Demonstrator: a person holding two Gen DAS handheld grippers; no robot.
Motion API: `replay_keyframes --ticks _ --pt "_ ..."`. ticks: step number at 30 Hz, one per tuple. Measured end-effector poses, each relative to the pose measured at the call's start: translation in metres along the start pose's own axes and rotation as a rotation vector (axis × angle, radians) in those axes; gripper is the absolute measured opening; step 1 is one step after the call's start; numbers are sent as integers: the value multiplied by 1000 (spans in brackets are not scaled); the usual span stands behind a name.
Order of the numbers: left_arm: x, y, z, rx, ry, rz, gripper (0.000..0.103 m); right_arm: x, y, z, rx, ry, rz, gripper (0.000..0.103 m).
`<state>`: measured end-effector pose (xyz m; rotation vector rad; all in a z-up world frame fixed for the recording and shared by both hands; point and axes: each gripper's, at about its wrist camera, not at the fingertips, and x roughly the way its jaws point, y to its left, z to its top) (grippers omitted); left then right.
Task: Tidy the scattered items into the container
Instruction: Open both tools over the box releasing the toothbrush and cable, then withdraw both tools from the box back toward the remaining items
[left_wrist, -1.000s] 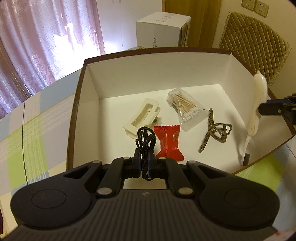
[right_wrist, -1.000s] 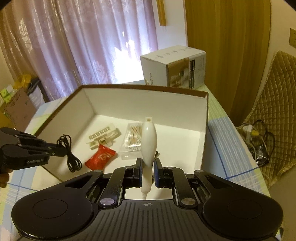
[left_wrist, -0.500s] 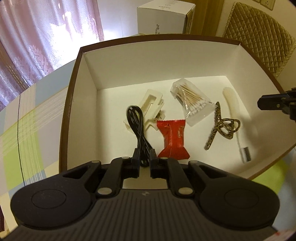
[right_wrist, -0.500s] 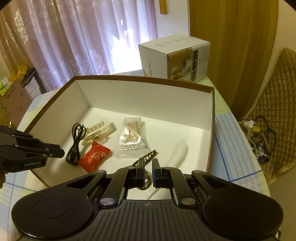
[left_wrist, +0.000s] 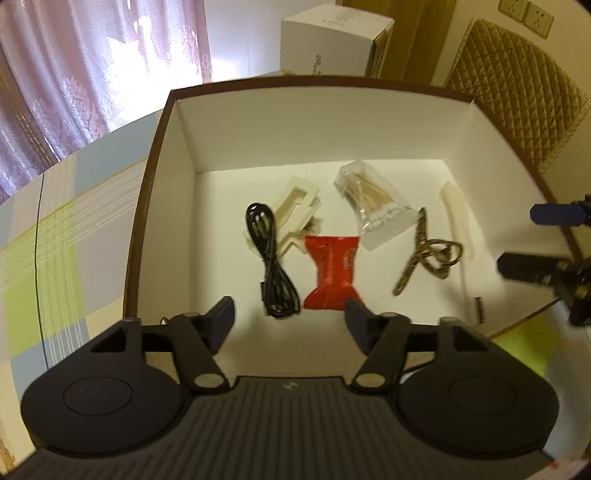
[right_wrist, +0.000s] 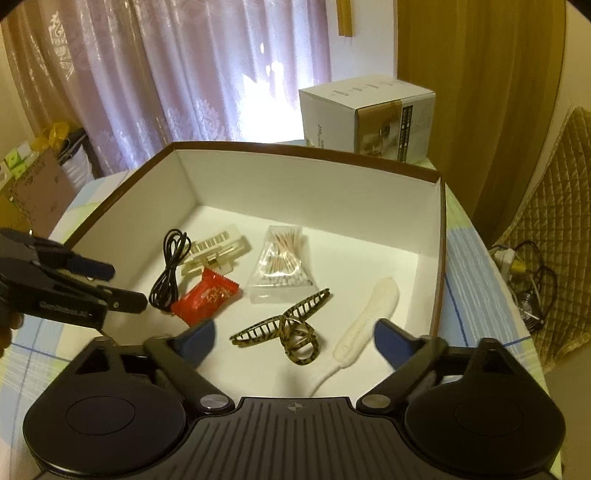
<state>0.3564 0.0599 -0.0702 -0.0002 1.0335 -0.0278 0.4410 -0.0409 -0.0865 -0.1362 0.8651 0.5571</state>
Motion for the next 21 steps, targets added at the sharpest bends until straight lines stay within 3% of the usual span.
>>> replay_keyframes --ticks 1,2,8,21 --pt "-4 -3 0 8 -13 19 82 -1 1 -1 -1 -2 -1 99" --pt "-8 -6 0 20 -27 35 84 -2 2 -2 0 -5 -3 101" --pt "-33 -12 1 29 -82 47 90 -9 4 -6 4 -13 -32 101" --pt "-75 -16 -8 15 -140 64 92 -30 12 -10 -3 -36 -76 101"
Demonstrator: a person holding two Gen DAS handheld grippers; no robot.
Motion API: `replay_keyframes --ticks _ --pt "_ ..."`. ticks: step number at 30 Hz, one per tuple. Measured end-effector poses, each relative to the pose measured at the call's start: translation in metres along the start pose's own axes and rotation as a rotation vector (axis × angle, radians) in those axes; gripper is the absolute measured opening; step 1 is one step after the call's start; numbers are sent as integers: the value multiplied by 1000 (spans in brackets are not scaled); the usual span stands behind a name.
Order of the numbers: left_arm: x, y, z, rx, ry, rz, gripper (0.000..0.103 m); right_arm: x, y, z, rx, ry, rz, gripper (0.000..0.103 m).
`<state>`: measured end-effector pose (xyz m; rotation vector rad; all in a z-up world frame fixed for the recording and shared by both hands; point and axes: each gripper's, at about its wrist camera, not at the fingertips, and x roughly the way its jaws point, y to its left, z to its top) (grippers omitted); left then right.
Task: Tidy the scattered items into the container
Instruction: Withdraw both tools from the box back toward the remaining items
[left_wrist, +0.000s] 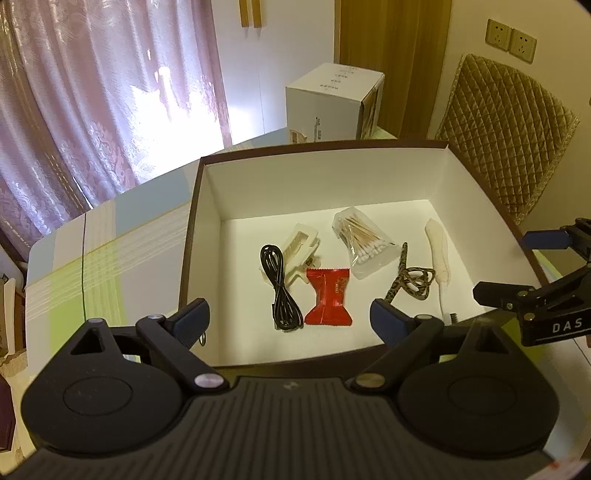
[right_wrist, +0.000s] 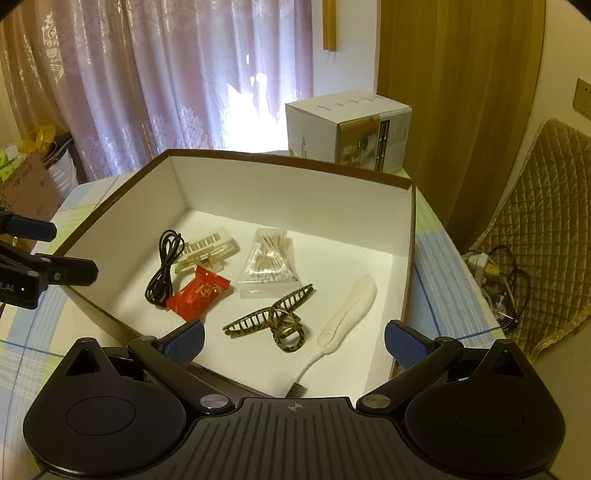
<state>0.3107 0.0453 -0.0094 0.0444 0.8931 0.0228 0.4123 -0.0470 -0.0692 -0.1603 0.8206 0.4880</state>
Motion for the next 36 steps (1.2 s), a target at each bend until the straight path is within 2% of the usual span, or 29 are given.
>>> replay_keyframes --ticks 14,36 --pt "-41 -1 -18 -12 -43 -2 92 -28 16 -8 -12 -37 2 101" --pt "-82 8 -68 -31 -51 13 92 -61 51 -41 -34 -52 35 101"
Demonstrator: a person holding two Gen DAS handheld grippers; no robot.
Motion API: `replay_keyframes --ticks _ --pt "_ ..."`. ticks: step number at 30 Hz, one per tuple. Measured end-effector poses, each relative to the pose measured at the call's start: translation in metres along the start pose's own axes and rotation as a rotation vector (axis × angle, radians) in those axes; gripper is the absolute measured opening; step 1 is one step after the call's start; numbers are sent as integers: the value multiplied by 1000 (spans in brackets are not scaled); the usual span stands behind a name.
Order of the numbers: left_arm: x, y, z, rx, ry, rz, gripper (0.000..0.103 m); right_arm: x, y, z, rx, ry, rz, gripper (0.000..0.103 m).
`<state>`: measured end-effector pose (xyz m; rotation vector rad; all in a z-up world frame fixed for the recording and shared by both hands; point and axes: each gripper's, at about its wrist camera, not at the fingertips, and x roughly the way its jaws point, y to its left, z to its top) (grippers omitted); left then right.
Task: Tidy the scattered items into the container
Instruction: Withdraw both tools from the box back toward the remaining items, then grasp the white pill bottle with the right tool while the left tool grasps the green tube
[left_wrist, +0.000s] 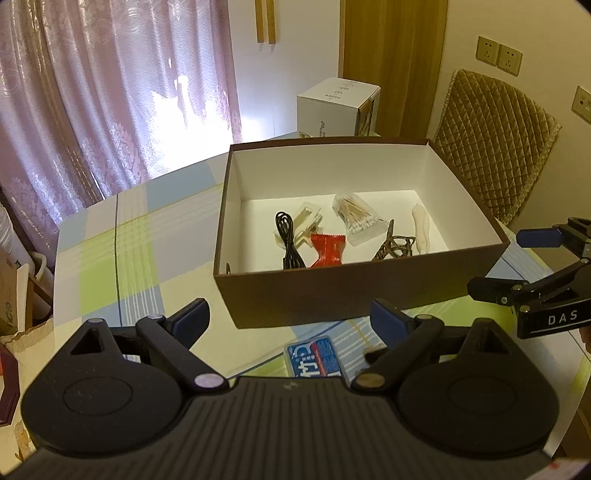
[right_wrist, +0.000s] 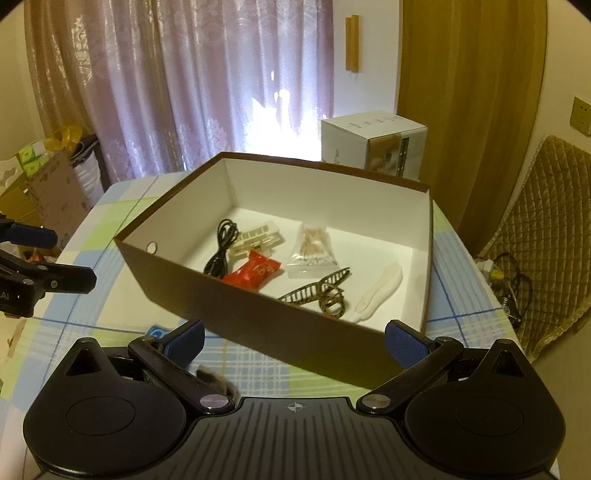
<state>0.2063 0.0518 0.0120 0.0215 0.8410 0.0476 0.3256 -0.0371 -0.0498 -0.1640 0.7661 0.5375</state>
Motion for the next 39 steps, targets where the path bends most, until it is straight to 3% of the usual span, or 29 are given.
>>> replay_keyframes --ticks 20,39 --pt "11 19 -50 -66 88 8 91 16 20 -39 -23 82 52 101" --pt "31 30 -92 -118 172 32 91 50 67 -96 -100 200 109 101"
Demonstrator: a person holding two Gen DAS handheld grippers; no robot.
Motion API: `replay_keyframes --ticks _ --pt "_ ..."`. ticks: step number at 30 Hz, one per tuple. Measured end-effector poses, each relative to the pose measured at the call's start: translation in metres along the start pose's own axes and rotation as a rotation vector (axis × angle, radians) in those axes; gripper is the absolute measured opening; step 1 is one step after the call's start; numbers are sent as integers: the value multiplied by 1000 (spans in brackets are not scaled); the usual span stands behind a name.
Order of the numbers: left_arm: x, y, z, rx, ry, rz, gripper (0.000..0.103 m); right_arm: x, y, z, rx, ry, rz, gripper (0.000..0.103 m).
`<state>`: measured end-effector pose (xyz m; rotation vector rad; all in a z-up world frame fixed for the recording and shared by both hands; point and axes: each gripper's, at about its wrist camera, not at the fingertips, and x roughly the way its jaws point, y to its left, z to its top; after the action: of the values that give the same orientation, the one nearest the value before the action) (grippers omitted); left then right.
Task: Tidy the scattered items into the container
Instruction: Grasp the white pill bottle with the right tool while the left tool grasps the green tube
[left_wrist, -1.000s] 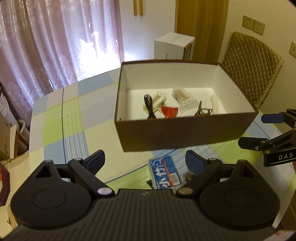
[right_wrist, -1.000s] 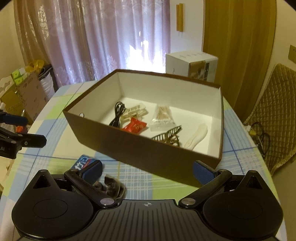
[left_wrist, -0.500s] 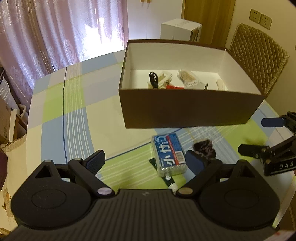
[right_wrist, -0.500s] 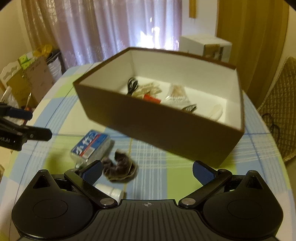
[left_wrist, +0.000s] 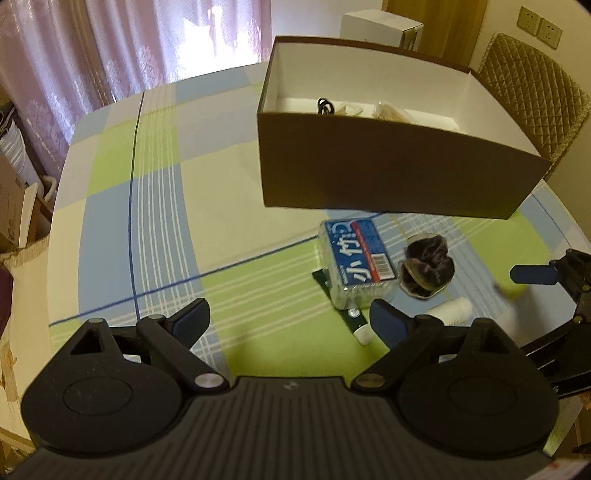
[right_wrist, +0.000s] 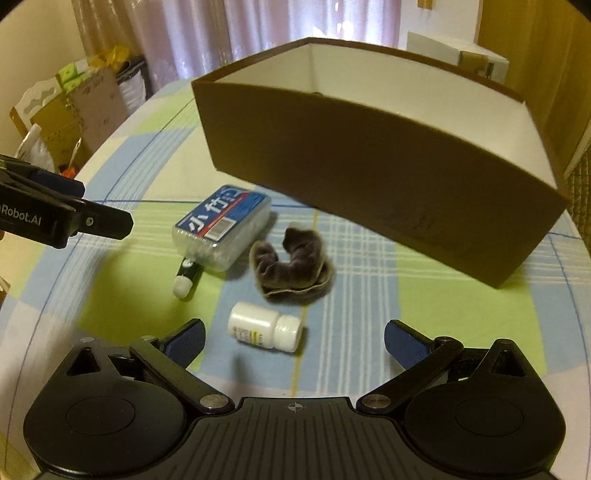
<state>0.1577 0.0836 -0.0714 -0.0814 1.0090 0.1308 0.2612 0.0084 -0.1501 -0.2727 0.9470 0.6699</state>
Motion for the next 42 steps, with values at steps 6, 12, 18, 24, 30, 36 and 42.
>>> replay_keyframes --ticks 6,12,18,24,30,36,42 --pt "6 5 -5 -10 18 5 91 8 7 -1 5 -13 -4 92" --pt "15 2 -8 -8 40 -2 91 17 7 -6 9 -5 6 45" --pt "26 -9 -10 11 56 -20 91 11 -10 -9 28 -1 -7 45" --pt "37 -24 -8 41 61 -34 89 2 -33 -17 66 2 -44 45" --pt "50 -34 -5 56 65 -41 85 -6 -53 -26 98 5 -63 45" --pt "68 -41 -6 62 85 -41 73 -9 -65 -31 114 12 -73 45" --pt "76 -42 -8 82 73 -47 59 -11 -70 -34 112 18 -66 45"
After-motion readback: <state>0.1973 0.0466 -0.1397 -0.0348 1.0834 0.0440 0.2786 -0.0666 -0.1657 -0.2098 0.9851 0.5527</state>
